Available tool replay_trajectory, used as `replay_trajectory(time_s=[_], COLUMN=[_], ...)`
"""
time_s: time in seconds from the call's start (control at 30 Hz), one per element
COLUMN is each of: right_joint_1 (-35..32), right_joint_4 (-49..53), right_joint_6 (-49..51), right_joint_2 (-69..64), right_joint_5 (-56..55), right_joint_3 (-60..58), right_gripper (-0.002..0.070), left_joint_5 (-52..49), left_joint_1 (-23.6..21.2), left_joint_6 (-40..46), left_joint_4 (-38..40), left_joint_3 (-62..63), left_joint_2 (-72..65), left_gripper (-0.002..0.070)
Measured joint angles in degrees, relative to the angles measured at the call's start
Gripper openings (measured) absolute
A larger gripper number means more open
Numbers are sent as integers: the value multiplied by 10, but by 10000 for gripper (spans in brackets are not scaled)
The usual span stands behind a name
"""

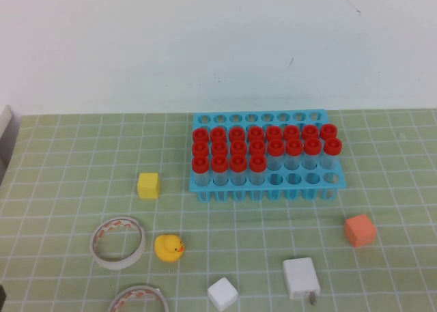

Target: Place the test tubes

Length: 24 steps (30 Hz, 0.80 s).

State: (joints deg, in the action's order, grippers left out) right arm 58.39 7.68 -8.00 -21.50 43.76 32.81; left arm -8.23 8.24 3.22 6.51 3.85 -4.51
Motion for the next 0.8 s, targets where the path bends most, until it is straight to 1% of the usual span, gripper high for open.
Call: replay_trajectory(time_s=[0.07, 0.17, 0.43, 0.67, 0.8], right_joint_1=[0, 0, 0, 0, 0], right_joint_4=[0, 0, -1, -1, -1], right_joint_6=[0, 0, 0, 0, 0], right_joint_2=[0, 0, 0, 0, 0], right_joint_5=[0, 0, -1, -1, 3], right_joint_3=[0, 0, 0, 0, 0], right_gripper=[-1, -1, -1, -1, -1], left_joint_5=[13, 3, -91, -97, -97], left_joint_1=[-15, -25, -30, -30, -30], left_joint_6=[-3, -5, 17, 66, 75], left_joint_4=[9, 12, 6, 6, 6], left_joint_3=[-33, -50, -49, -49, -49], left_joint_2=[21, 47, 51, 52, 52], left_gripper=[0, 0, 0, 0, 0])
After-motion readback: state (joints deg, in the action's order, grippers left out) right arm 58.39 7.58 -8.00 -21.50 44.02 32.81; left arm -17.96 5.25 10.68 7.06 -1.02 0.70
